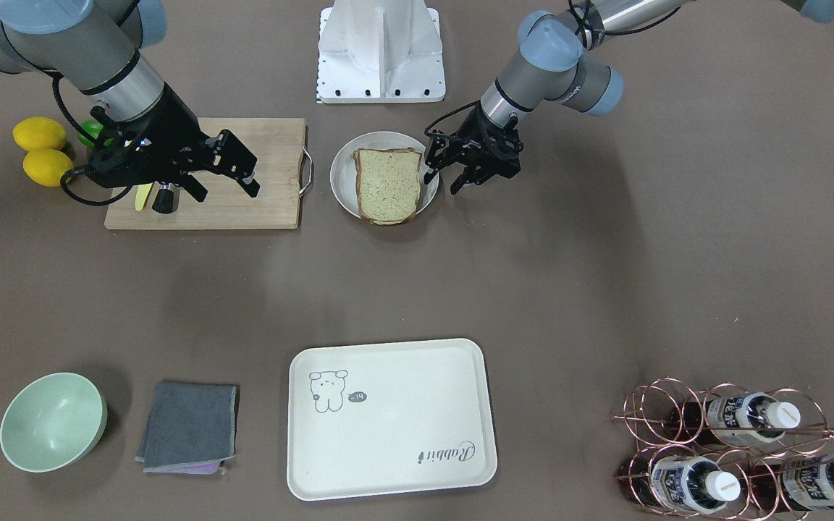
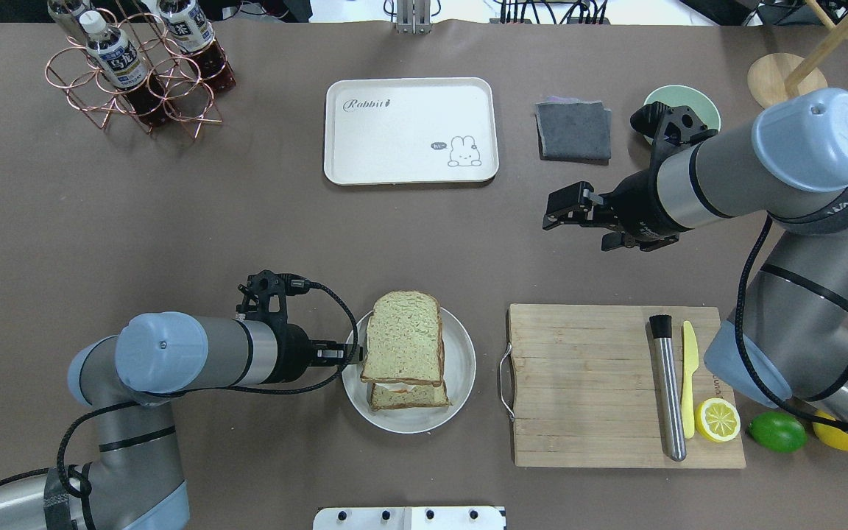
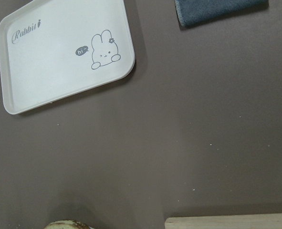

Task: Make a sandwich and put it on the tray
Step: 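Release the bread and raise the right gripper while the left gripper reaches the plate rim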

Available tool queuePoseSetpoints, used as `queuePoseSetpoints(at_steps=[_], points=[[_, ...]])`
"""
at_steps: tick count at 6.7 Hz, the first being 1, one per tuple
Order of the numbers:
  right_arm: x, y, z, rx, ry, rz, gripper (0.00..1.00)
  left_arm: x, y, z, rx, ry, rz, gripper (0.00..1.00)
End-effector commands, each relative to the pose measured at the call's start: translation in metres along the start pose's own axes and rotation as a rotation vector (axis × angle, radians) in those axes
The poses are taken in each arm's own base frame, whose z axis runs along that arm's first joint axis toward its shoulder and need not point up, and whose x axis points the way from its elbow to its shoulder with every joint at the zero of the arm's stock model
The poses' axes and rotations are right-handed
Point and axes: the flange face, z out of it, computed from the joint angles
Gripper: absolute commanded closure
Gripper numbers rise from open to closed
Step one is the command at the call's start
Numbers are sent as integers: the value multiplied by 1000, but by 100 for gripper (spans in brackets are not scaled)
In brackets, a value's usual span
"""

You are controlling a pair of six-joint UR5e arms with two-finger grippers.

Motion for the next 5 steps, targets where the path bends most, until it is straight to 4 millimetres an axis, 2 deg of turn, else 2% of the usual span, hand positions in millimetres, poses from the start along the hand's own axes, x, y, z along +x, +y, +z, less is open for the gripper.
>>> queuePoseSetpoints(at_steps=[1, 2, 3, 5], points=[[1, 0, -1, 1, 0, 5, 0, 6, 17, 7, 4, -2, 9, 59], [1, 0, -1, 1, 0, 5, 0, 8, 20, 8, 5, 0, 9, 83], [1, 0, -2, 1, -2, 5, 0, 6, 21, 8, 4, 0, 11, 100], [10, 5, -9, 0, 2, 8, 0, 16, 17, 3, 7, 18, 8, 100]])
